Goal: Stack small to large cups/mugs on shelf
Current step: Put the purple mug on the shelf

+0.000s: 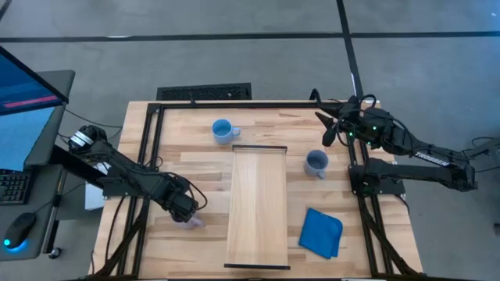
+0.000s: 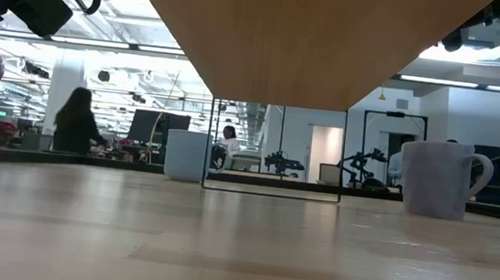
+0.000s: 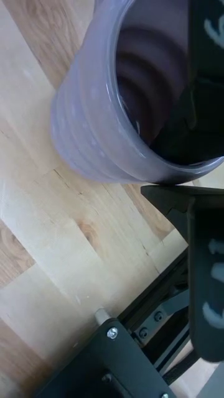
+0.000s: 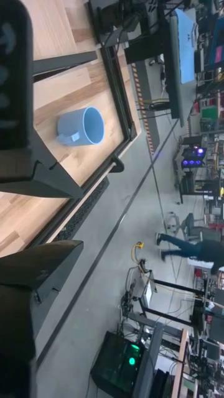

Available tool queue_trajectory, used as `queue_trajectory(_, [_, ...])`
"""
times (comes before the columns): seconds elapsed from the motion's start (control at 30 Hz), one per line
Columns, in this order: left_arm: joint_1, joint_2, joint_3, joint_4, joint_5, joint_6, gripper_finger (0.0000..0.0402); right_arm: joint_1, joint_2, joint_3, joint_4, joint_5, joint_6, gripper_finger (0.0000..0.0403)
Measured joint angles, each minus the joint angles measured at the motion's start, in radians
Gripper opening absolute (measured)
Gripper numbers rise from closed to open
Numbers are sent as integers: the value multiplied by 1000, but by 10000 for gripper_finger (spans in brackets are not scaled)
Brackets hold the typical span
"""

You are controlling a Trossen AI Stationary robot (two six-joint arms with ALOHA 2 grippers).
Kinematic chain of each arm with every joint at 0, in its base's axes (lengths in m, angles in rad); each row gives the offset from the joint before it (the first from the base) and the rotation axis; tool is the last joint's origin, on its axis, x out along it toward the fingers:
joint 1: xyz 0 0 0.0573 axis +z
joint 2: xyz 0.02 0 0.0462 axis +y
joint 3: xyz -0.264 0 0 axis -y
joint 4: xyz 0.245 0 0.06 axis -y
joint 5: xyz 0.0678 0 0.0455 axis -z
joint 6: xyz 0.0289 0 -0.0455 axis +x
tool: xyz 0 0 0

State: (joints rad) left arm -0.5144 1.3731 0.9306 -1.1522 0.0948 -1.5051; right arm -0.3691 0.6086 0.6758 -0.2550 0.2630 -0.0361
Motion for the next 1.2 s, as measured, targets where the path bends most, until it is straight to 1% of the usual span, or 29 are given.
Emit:
queue_trajectory(0.47, [0, 1, 0, 0, -3, 0, 39, 0, 0, 0, 0, 0, 0, 143])
queue_trajectory(0.63, [1, 1, 0, 0, -10, 67, 39, 0, 0, 0, 0, 0, 0, 143])
queue_trajectory(0.87, [2, 1, 0, 2, -57, 69, 39, 0, 0, 0, -2, 0, 0, 143])
queue_trajectory(1.0, [20, 1, 0, 4, -63, 68, 36, 0, 0, 0, -2, 0, -1, 143])
queue_trajectory(1.2, [84, 1, 1, 17, -106, 103, 23, 0, 0, 0, -2, 0, 0, 143])
